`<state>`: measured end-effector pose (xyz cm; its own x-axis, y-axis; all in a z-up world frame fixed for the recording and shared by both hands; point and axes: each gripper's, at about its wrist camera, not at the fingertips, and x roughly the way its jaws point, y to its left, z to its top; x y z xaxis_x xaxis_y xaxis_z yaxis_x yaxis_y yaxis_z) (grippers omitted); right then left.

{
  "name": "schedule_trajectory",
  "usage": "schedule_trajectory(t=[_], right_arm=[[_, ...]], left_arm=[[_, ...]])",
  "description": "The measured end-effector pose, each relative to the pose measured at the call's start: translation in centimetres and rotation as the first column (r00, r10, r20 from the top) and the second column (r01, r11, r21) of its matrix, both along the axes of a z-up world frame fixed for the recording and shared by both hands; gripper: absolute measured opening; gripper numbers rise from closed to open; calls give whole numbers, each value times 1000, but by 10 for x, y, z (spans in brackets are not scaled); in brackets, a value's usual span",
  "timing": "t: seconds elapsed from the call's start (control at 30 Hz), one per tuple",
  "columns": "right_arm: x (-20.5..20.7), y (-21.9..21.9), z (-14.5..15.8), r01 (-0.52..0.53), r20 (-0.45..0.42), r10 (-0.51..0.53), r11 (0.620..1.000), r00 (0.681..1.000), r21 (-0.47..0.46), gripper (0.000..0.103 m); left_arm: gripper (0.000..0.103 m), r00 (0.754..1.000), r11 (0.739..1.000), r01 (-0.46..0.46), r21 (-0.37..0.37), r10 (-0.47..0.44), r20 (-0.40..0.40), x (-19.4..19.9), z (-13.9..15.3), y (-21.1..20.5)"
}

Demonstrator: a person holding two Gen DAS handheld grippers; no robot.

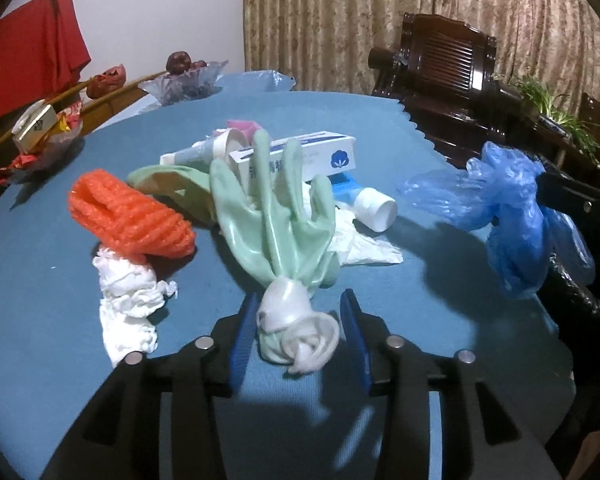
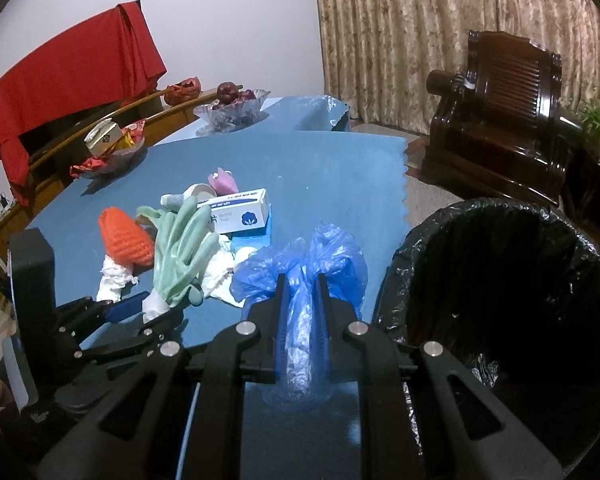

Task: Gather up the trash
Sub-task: 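Carry the glove and blue bag over the bin and release both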

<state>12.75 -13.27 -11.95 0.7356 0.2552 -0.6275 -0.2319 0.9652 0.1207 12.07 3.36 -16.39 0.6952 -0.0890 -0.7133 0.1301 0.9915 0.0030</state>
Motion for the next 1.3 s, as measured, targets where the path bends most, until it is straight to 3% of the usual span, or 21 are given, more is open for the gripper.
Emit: schedule_trajectory(t=[0.1, 0.27, 0.63, 0.93, 1.3], right_arm=[[1, 1, -1, -2, -2, 2, 1000, 1000, -5, 12], [-3, 1, 5, -1, 24, 2, 1000, 1000, -15, 12], [-20, -24, 40, 45, 119, -46, 999, 992, 7, 12], [-39, -79, 55, 162, 151, -160, 987, 975, -2, 12], [-60, -164, 46, 337, 122, -333, 941, 935, -15, 12]], left_arm=[[27, 1000, 1000, -10, -1, 10, 9, 3, 0, 2], [25, 999, 1000, -20, -21, 21, 48, -4, 13, 6], [25, 980, 998, 36, -54, -24, 199, -24, 80, -10], [25, 968, 985, 147, -96, -123, 220, -16, 102, -60], [25, 925, 935, 337, -113, -306, 224, 3, 103, -154]])
